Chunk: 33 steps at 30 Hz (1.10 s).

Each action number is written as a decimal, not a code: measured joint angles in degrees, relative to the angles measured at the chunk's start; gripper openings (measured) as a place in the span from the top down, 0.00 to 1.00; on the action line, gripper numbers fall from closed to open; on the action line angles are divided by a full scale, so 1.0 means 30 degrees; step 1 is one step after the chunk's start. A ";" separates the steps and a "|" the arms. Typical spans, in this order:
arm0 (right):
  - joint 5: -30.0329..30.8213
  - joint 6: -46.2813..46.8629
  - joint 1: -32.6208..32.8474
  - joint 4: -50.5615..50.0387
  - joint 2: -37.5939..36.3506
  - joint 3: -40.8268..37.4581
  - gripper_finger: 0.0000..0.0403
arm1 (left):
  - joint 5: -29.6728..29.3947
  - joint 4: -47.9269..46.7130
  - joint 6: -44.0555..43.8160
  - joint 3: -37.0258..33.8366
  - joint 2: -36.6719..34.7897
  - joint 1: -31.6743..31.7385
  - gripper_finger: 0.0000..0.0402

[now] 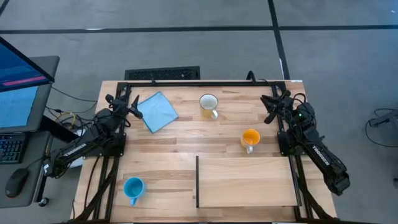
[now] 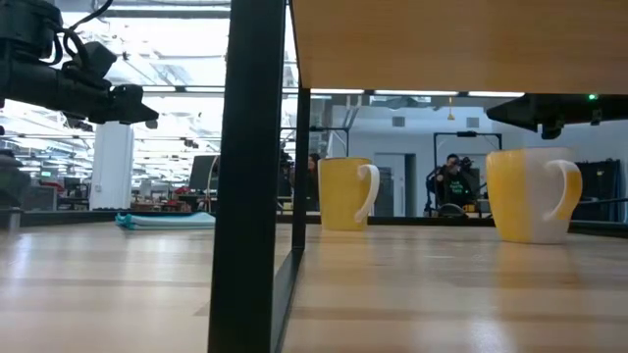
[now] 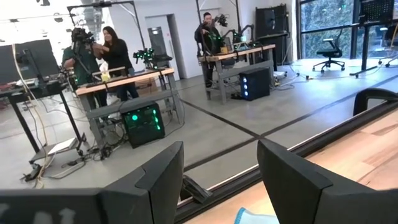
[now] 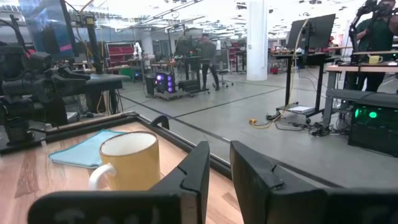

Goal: Stack small to large cups/mugs on shelf
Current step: Put the blue mug on the shelf

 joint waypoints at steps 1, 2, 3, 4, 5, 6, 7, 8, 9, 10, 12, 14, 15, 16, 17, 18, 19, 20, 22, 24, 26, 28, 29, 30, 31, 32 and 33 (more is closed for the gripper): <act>0.0003 0.0007 -0.0003 0.0000 0.0003 -0.0003 0.79 | -0.0008 -0.0004 -0.0008 0.0000 -0.0001 0.0000 0.51; 0.0001 0.0000 0.0000 0.0000 0.0007 -0.0001 0.79 | -0.0015 -0.0007 -0.0022 0.0000 0.0000 0.0000 0.51; -0.0001 0.0003 -0.0003 0.0000 0.0001 0.0003 0.79 | -0.0034 0.0000 -0.0022 0.0000 0.0000 0.0000 0.51; 0.0003 0.0000 0.0000 0.0000 0.0000 0.0004 0.79 | -0.0064 0.0000 -0.0029 0.0000 0.0000 0.0000 0.51; 0.0003 0.0007 0.0000 0.0000 0.0007 0.0004 0.79 | -0.0092 -0.0004 -0.0029 0.0000 0.0000 0.0000 0.51; 0.0003 0.0005 -0.0007 0.0000 0.0007 0.0002 0.79 | -0.0095 -0.0002 -0.0034 0.0000 0.0000 0.0000 0.51; -0.0001 0.0003 -0.0004 -0.0003 0.0004 0.0001 0.79 | -0.0095 -0.0002 -0.0036 0.0002 0.0000 0.0000 0.51; 0.0000 0.0000 0.0000 0.0000 0.0004 0.0004 0.79 | -0.0095 -0.0001 -0.0036 0.0000 0.0000 0.0000 0.51; 0.0002 0.0006 0.0000 0.0000 0.0006 0.0004 0.79 | -0.0097 -0.0002 -0.0036 0.0000 0.0000 0.0000 0.51; 0.0003 0.0000 0.0000 0.0000 0.0006 0.0004 0.79 | -0.0095 0.0000 -0.0036 0.0000 0.0000 0.0000 0.51; 0.0046 -0.0309 -0.0007 0.0000 0.0000 -0.0003 0.79 | -0.0032 -0.0007 -0.0036 0.0000 0.0000 0.0000 0.51; 0.0069 -0.0824 -0.0007 0.0000 0.0003 0.0001 0.79 | 0.0239 0.0000 -0.0036 0.0007 0.0000 0.0000 0.51; 0.0074 -0.0950 -0.0007 0.0000 0.0004 -0.0001 0.79 | 0.0315 -0.0005 -0.0040 0.0007 0.0000 0.0000 0.51; 0.0076 -0.1018 -0.0007 0.0000 0.0004 0.0002 0.79 | 0.0345 -0.0004 -0.0036 0.0007 0.0000 0.0000 0.51; 0.0074 -0.1089 -0.0007 0.0000 0.0003 0.0004 0.79 | 0.0403 -0.0002 -0.0041 0.0007 0.0000 0.0000 0.51; 0.0073 -0.1111 0.0000 0.0000 0.0003 0.0001 0.79 | 0.0457 -0.0007 -0.0044 0.0007 0.0000 0.0000 0.51; 0.0052 -0.1115 0.0000 0.0000 0.0002 -0.0001 0.79 | 0.0481 0.0000 -0.0045 0.0007 0.0000 0.0000 0.51; 0.0047 -0.1115 0.0000 0.0000 0.0002 0.0004 0.79 | 0.0503 -0.0007 -0.0124 0.0007 0.0000 0.0000 0.51; 0.0040 -0.1122 0.0000 0.0000 0.0001 0.0003 0.79 | 0.0510 -0.0007 -0.0457 0.0007 0.0000 0.0000 0.51; 0.0035 -0.1129 0.0000 0.0000 0.0007 0.0001 0.79 | 0.0517 -0.0006 -0.0871 0.0007 0.0000 0.0000 0.51; 0.0025 -0.1137 0.0000 0.0000 0.0004 0.0003 0.79 | 0.0605 0.0074 -0.1693 0.0007 0.0000 0.0000 0.51; 0.0016 -0.1145 0.0000 0.0000 0.0006 0.0004 0.79 | 0.1378 0.0833 -0.2735 -0.0100 0.0000 -0.0007 0.51; 0.0011 -0.1151 0.0000 0.0000 0.0000 0.0004 0.79 | 0.2159 0.1647 -0.3186 -0.0123 0.0017 -0.0007 0.51; 0.0017 -0.1151 0.0000 0.0000 0.0000 0.0004 0.79 | 0.3170 0.2921 -0.3486 -0.0117 0.0028 -0.0020 0.51; 0.0012 -0.1151 0.0000 0.0000 0.0001 0.0004 0.79 | 0.4200 0.4061 -0.3621 -0.0081 0.0015 -0.0081 0.51; 0.0011 -0.1151 0.0000 0.0000 0.0003 0.0002 0.79 | 0.5039 0.5139 -0.3601 -0.0053 0.0000 -0.0186 0.51; 0.0011 -0.1151 0.0000 0.0000 0.0000 0.0000 0.79 | 0.5709 0.5847 -0.3443 0.0073 0.0063 -0.0332 0.51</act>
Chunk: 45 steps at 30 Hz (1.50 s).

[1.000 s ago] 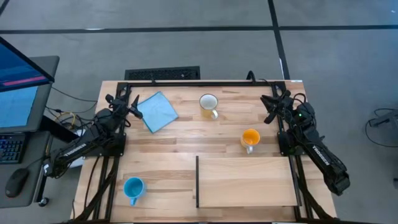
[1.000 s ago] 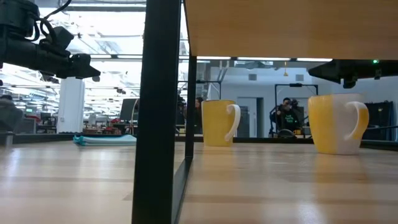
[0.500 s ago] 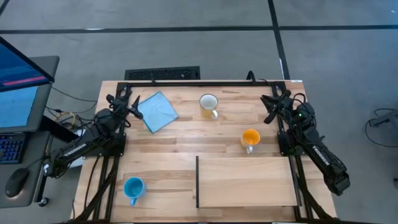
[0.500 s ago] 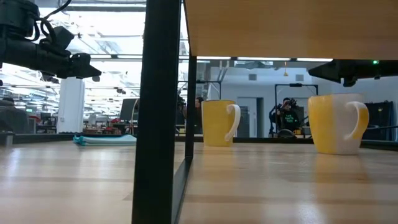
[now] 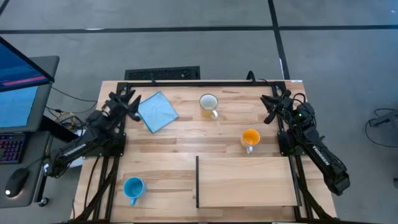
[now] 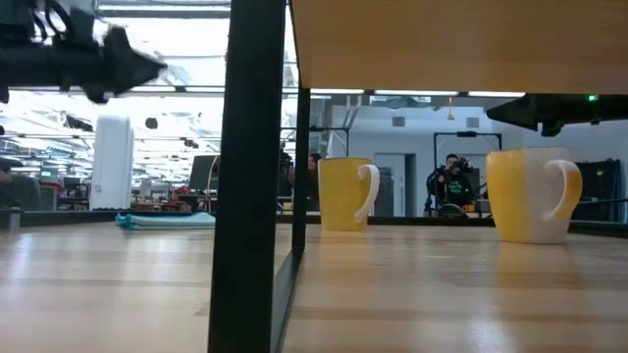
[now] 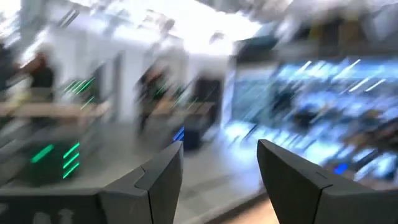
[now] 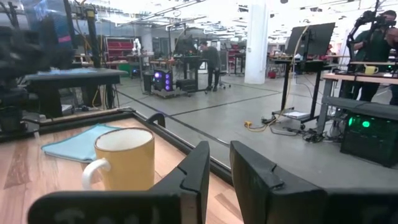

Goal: Stack small to large cups/mugs on shelf
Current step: Put the blue mug on the shelf

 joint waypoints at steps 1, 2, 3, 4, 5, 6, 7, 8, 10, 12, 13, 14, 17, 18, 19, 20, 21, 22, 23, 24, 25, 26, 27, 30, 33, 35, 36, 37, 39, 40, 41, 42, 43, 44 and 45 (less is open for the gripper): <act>0.0000 0.0000 0.0000 0.0002 0.0000 -0.0003 0.79 | 0.0379 0.0275 0.0265 0.0172 0.0054 -0.0196 0.51; 0.0000 0.0000 0.0000 0.0000 0.0006 0.0000 0.79 | 0.0468 0.0298 0.0614 0.0495 0.0158 -0.0414 0.51; 0.0000 -0.0006 0.0000 0.0000 0.0000 0.0004 0.79 | 0.0434 0.0285 0.1041 0.0948 0.0308 -0.0632 0.51; 0.0000 -0.0007 0.0000 0.0000 0.0000 -0.0003 0.79 | 0.0176 0.0250 0.1605 0.1454 0.0492 -0.0857 0.51; 0.0000 -0.0007 0.0000 0.0001 0.0007 -0.0002 0.79 | -0.0068 0.0135 0.2178 0.1999 0.0700 -0.1072 0.51; 0.0000 0.0000 0.0000 0.0007 0.0000 -0.0002 0.79 | -0.0206 -0.0016 0.2808 0.2586 0.1068 -0.1274 0.51; 0.0000 0.0000 0.0000 0.0000 0.0000 0.0004 0.79 | -0.0302 -0.0298 0.3297 0.3109 0.1476 -0.1478 0.51; 0.0000 0.0000 0.0000 0.0007 0.0007 0.0001 0.79 | -0.0317 -0.0724 0.3668 0.3655 0.1949 -0.1661 0.51; -0.0001 0.0000 0.0000 0.0007 0.0000 -0.0002 0.79 | -0.0290 -0.1514 0.3998 0.4876 0.3092 -0.2029 0.51; -0.0007 0.0000 0.0000 0.0007 0.0007 0.0001 0.79 | 0.0050 -0.2695 0.3936 0.6296 0.4515 -0.2417 0.51; -0.0007 -0.0003 0.0000 0.0007 0.0004 0.0004 0.79 | 0.0315 -0.3456 0.3733 0.7044 0.5312 -0.2627 0.51; 0.0000 0.0000 0.0000 0.0015 0.0000 0.0004 0.79 | 0.0650 -0.4389 0.3420 0.7821 0.6150 -0.2832 0.51; -0.0007 0.0000 0.0000 0.0012 0.0004 0.0001 0.79 | 0.1482 -0.6182 0.1306 1.0305 0.8844 -0.3388 0.51; -0.0007 0.0000 0.0000 0.0015 0.0007 0.0000 0.79 | 0.1530 -0.6713 0.0443 1.1113 0.9632 -0.3530 0.51; -0.0007 -0.0004 0.0000 0.0010 0.0000 -0.0003 0.79 | 0.1547 -0.7208 -0.0403 1.1916 1.0359 -0.3626 0.51; -0.0007 0.0000 0.0000 0.0015 0.0001 -0.0001 0.79 | 0.1698 -0.7633 -0.1297 1.2642 1.1051 -0.3722 0.51; -0.0007 -0.0005 0.0000 0.0014 0.0001 0.0002 0.79 | 0.2113 -0.7714 -0.2236 1.3258 1.1746 -0.3765 0.51; -0.0007 0.0000 0.0000 0.0015 0.0000 0.0004 0.79 | 0.2605 -0.7696 -0.2981 1.3824 1.2399 -0.3816 0.51; -0.0007 -0.0004 0.0000 0.0015 0.0004 0.0001 0.79 | 0.3145 -0.7634 -0.3344 1.4265 1.3025 -0.3849 0.51; -0.0007 0.0000 0.0000 0.0015 0.0000 -0.0003 0.79 | 0.3524 -0.7612 -0.3447 1.4615 1.3636 -0.3861 0.51; -0.0007 -0.0001 0.0000 0.0015 0.0001 -0.0002 0.79 | 0.3707 -0.7660 -0.3444 1.4945 1.4226 -0.3864 0.51; -0.0007 -0.0002 0.0000 0.0015 0.0002 0.0002 0.79 | 0.3716 -0.7729 -0.3446 1.5265 1.4797 -0.3864 0.51; -0.0007 0.0000 0.0000 0.0015 0.0007 0.0000 0.79 | 0.3814 -0.7887 -0.3651 1.5564 1.5295 -0.3857 0.51; -0.0007 -0.0006 0.0000 0.0015 0.0000 -0.0003 0.79 | 0.4905 -0.9033 -0.4955 1.6740 1.6526 -0.3849 0.51; -0.0007 0.0000 0.0000 0.0015 0.0007 -0.0003 0.79 | 0.6196 -1.2807 -0.6146 1.8658 1.7604 -0.4052 0.51; -0.0007 -0.0007 0.0004 0.0015 0.0000 -0.0003 0.79 | 0.6610 -1.6125 -0.6663 2.0238 1.8386 -0.4492 0.51; -0.0007 -0.0003 0.0000 0.0015 0.0004 0.0004 0.79 | 0.6625 -1.7824 -0.6915 2.1055 1.8785 -0.4797 0.52; -0.0007 -0.0005 0.0003 0.0015 0.0003 0.0004 0.79 | 0.6615 -1.9548 -0.7167 2.1841 1.9189 -0.5134 0.52; -0.0004 0.0000 0.0000 0.0015 0.0004 -0.0003 0.79 | 0.6503 -2.3038 -0.7902 2.3408 2.0132 -0.5868 0.53; -0.0007 -0.0007 0.0000 0.0015 0.0007 0.0004 0.79 | 0.6505 -2.4672 -0.8301 2.4148 2.0608 -0.6200 0.54; -0.0007 -0.0001 0.0006 0.0015 0.0007 0.0004 0.79 | 0.6521 -2.6382 -0.8725 2.4837 2.1038 -0.6522 0.55; -0.0007 -0.0007 0.0005 0.0015 0.0005 -0.0001 0.79 | 0.6577 -2.7953 -0.9228 2.5451 2.1493 -0.6846 0.56; -0.0007 -0.0004 0.0000 0.0015 0.0004 0.0001 0.79 | 0.6709 -2.9336 -0.9789 2.6023 2.1922 -0.7187 0.57; -0.0007 -0.0007 0.0002 0.0015 0.0002 0.0004 0.79 | 0.6903 -3.0493 -1.0379 2.6438 2.2301 -0.7485 0.58; -0.0007 -0.0007 0.0003 0.0015 0.0003 0.0002 0.79 | 0.7146 -3.1594 -1.0934 2.6801 2.2693 -0.7815 0.58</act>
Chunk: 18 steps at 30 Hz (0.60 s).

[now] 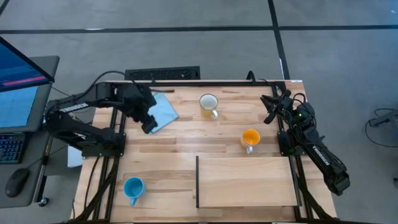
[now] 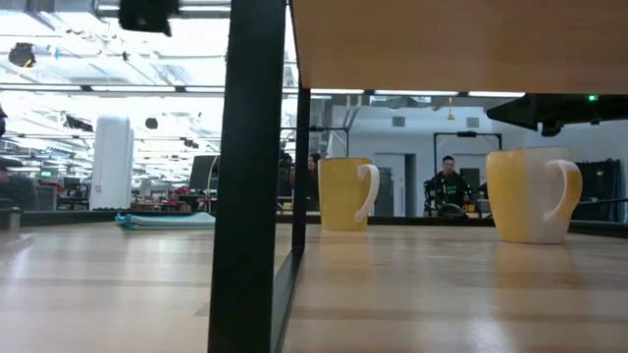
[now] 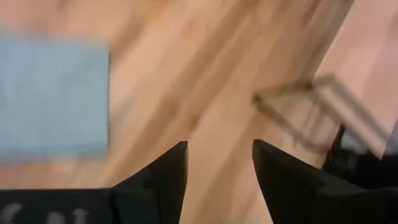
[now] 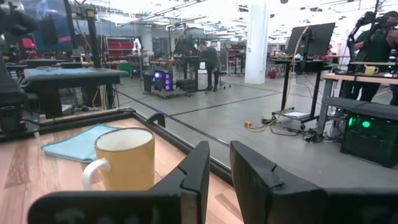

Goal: Stack small to large cups/mugs on shelf
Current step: Put the blue mug on the shelf

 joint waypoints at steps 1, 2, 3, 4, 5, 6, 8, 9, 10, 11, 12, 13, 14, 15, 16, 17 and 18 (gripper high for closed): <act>0.0000 0.0000 -0.0001 0.0000 -0.0003 0.0001 0.79 | 0.0349 -0.0836 -0.0351 0.0226 0.0351 -0.0308 0.59; 0.0007 0.0000 -0.0003 0.0000 -0.0002 0.0003 0.79 | 0.0686 -0.1383 -0.0544 0.0345 0.0610 -0.0633 0.59; 0.0000 0.0000 -0.0010 0.0000 0.0005 -0.0004 0.79 | 0.1003 -0.1756 -0.0558 0.0387 0.0838 -0.0970 0.60; 0.0001 0.0000 -0.0010 0.0000 0.0004 -0.0005 0.79 | 0.1302 -0.2041 -0.0539 0.0381 0.1035 -0.1335 0.60; 0.0005 0.0000 -0.0010 0.0000 -0.0003 0.0000 0.79 | 0.1573 -0.2190 -0.0422 0.0341 0.1242 -0.1751 0.61; 0.0004 0.0000 -0.0010 0.0000 0.0001 -0.0005 0.79 | 0.1860 -0.2211 -0.0214 0.0269 0.1456 -0.2176 0.61; 0.0006 0.0000 -0.0010 0.0000 0.0004 0.0002 0.79 | 0.2399 -0.2244 0.0234 0.0214 0.1967 -0.3025 0.62; 0.0006 0.0000 -0.0010 0.0000 -0.0002 -0.0004 0.79 | 0.2593 -0.2209 0.0399 0.0214 0.2213 -0.3476 0.63; 0.0000 0.0000 -0.0010 0.0000 0.0001 -0.0001 0.79 | 0.2772 -0.2207 0.0604 0.0214 0.2448 -0.3911 0.63; 0.0007 0.0000 -0.0010 0.0000 -0.0002 0.0002 0.79 | 0.2908 -0.2215 0.0809 0.0214 0.2711 -0.4347 0.64; 0.0007 0.0000 -0.0010 0.0000 -0.0002 0.0003 0.79 | 0.2995 -0.2215 0.0945 0.0214 0.3016 -0.4812 0.65; 0.0000 0.0000 -0.0010 0.0000 0.0003 0.0003 0.79 | 0.3083 -0.2221 0.1067 0.0214 0.3314 -0.5264 0.65; 0.0007 0.0000 -0.0010 0.0000 0.0002 -0.0005 0.79 | 0.3194 -0.2245 0.1293 0.0207 0.3605 -0.5718 0.66; 0.0004 0.0000 -0.0010 0.0000 -0.0003 -0.0001 0.79 | 0.3286 -0.2298 0.1545 0.0207 0.3878 -0.6186 0.66; 0.0000 0.0000 -0.0010 0.0000 0.0002 -0.0002 0.79 | 0.3312 -0.2374 0.1899 0.0207 0.4161 -0.6650 0.67; 0.0006 0.0000 -0.0010 0.0000 0.0003 0.0003 0.79 | 0.3312 -0.2473 0.2281 0.0207 0.4464 -0.7132 0.67; 0.0000 0.0000 -0.0010 0.0000 0.0005 -0.0005 0.79 | 0.3312 -0.2613 0.2690 0.0207 0.4778 -0.7588 0.67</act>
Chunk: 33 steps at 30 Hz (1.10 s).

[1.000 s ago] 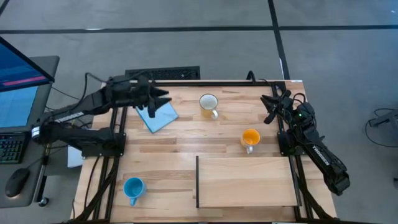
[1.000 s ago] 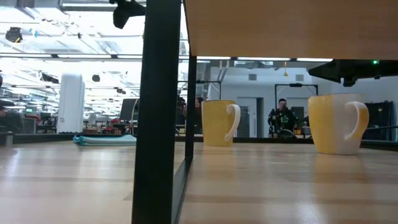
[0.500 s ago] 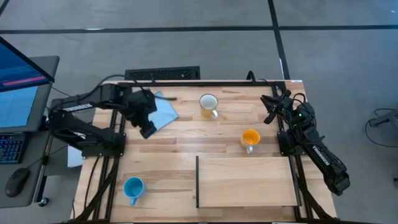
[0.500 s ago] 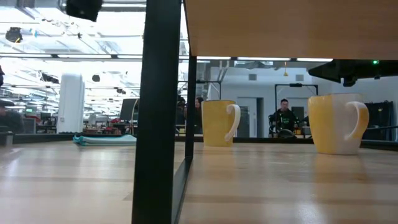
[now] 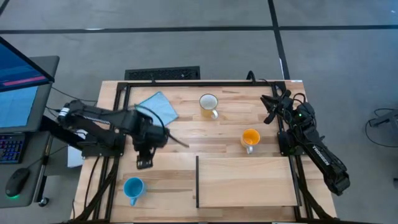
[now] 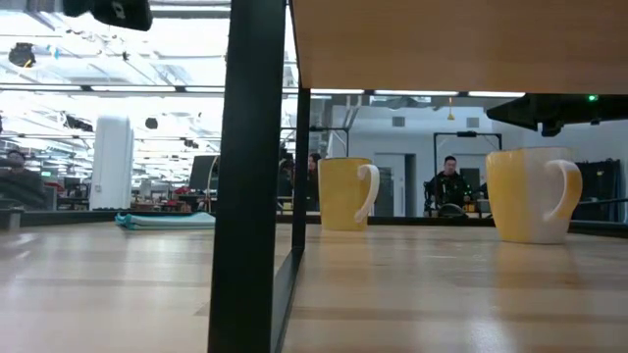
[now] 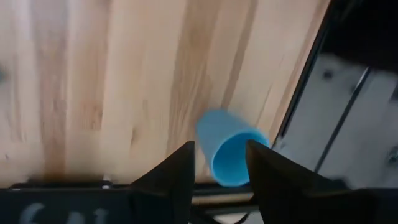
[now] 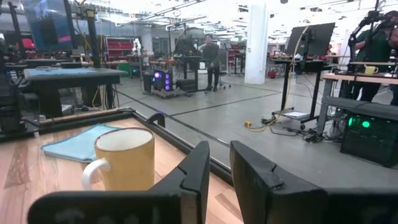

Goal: Stack small to large cups/mugs on shelf
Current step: Put the blue mug on the shelf

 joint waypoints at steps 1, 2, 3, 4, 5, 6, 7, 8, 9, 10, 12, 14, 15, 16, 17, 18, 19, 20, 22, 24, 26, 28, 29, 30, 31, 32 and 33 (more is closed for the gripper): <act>0.0003 0.0000 0.0000 0.0000 -0.0004 0.0007 0.79 | -0.0007 -0.0278 0.0414 0.0000 0.0311 -0.0464 0.68; 0.0000 0.0000 0.0000 0.0000 -0.0007 0.0000 0.79 | -0.0001 -0.0691 0.0757 0.0000 0.0605 -0.0921 0.68; 0.0004 0.0000 0.0004 0.0000 -0.0004 0.0004 0.79 | 0.0000 -0.1215 0.0969 0.0000 0.0919 -0.1363 0.68; 0.0002 0.0000 0.0012 0.0000 -0.0005 0.0007 0.79 | 0.0000 -0.1709 0.1033 0.0000 0.1226 -0.1762 0.68; 0.0000 0.0000 0.0013 0.0000 -0.0007 0.0007 0.79 | -0.0007 -0.2032 0.1022 -0.0003 0.1523 -0.2165 0.68; 0.0006 0.0000 0.0007 0.0000 -0.0001 0.0007 0.79 | -0.0051 -0.2067 0.0913 -0.0024 0.1778 -0.2548 0.68; 0.0000 0.0000 0.0007 -0.0004 -0.0004 0.0007 0.79 | -0.0076 -0.1954 0.0604 -0.0046 0.1954 -0.2908 0.68; 0.0007 0.0000 0.0007 0.0000 -0.0007 0.0000 0.79 | -0.0021 -0.1707 0.0334 -0.0095 0.2096 -0.3237 0.68; 0.0000 0.0000 0.0007 -0.0002 -0.0007 0.0007 0.79 | -0.0019 -0.1318 0.0199 -0.0106 0.2163 -0.3546 0.68; 0.0000 0.0000 0.0007 -0.0003 -0.0003 0.0003 0.79 | -0.0091 -0.0703 -0.0064 -0.0109 0.2210 -0.3891 0.68; 0.0006 0.0000 0.0015 -0.0007 0.0000 0.0001 0.79 | -0.0816 0.0304 -0.0863 -0.0095 0.2304 -0.4438 0.68; 0.0006 0.0000 0.0007 0.0000 -0.0001 0.0006 0.79 | -0.2462 0.0683 -0.2392 -0.0102 0.2293 -0.4990 0.68; 0.0000 0.0000 0.0007 0.0000 -0.0002 0.0005 0.79 | -0.3378 0.0653 -0.3325 -0.0102 0.2272 -0.5210 0.68; 0.0002 0.0000 0.0007 0.0000 -0.0007 0.0005 0.79 | -0.4205 0.0626 -0.4192 -0.0102 0.2272 -0.5404 0.68; 0.0003 0.0000 0.0011 0.0000 -0.0004 0.0000 0.79 | -0.4908 0.0639 -0.4752 -0.0102 0.2272 -0.5535 0.68; 0.0002 0.0000 0.0007 0.0000 -0.0005 0.0007 0.79 | -0.5467 0.0630 -0.5148 -0.0102 0.2272 -0.5616 0.68; 0.0000 0.0000 0.0007 0.0000 -0.0002 0.0000 0.79 | -0.5704 0.0598 -0.5466 -0.0102 0.2272 -0.5670 0.68; 0.0007 0.0000 0.0007 0.0000 0.0000 0.0007 0.79 | -0.5893 0.0542 -0.5634 -0.0102 0.2272 -0.5694 0.68; 0.0006 0.0007 0.0007 0.0000 -0.0007 0.0001 0.79 | -0.6111 0.0374 -0.5927 -0.0102 0.2272 -0.5713 0.68; 0.0003 0.0004 0.0007 -0.0007 -0.0004 0.0007 0.79 | -0.6101 0.0226 -0.6142 -0.0102 0.2249 -0.5713 0.68; 0.0004 0.0007 0.0007 -0.0004 -0.0007 0.0007 0.79 | -0.6076 0.0154 -0.6201 -0.0102 0.2221 -0.5720 0.68; 0.0002 0.0007 0.0007 0.0000 -0.0001 0.0000 0.79 | -0.6076 -0.0181 -0.6221 -0.0102 0.2221 -0.5735 0.68; 0.0000 0.0007 0.0007 -0.0007 -0.0007 0.0007 0.79 | -0.6076 -0.0306 -0.6212 -0.0102 0.2221 -0.5736 0.68; 0.0000 0.0004 0.0007 -0.0007 -0.0007 0.0007 0.79 | -0.6083 -0.0377 -0.6213 -0.0102 0.2221 -0.5742 0.68; 0.0006 0.0007 0.0007 -0.0003 0.0000 0.0007 0.79 | -0.6083 -0.0451 -0.6213 -0.0102 0.2214 -0.5742 0.67; 0.0000 0.0007 0.0007 -0.0005 -0.0003 0.0002 0.79 | -0.6096 -0.0527 -0.6219 -0.0102 0.2150 -0.5748 0.66; 0.0007 0.0007 0.0007 0.0000 0.0000 0.0003 0.79 | -0.6148 -0.0600 -0.6232 -0.0102 0.2065 -0.5809 0.65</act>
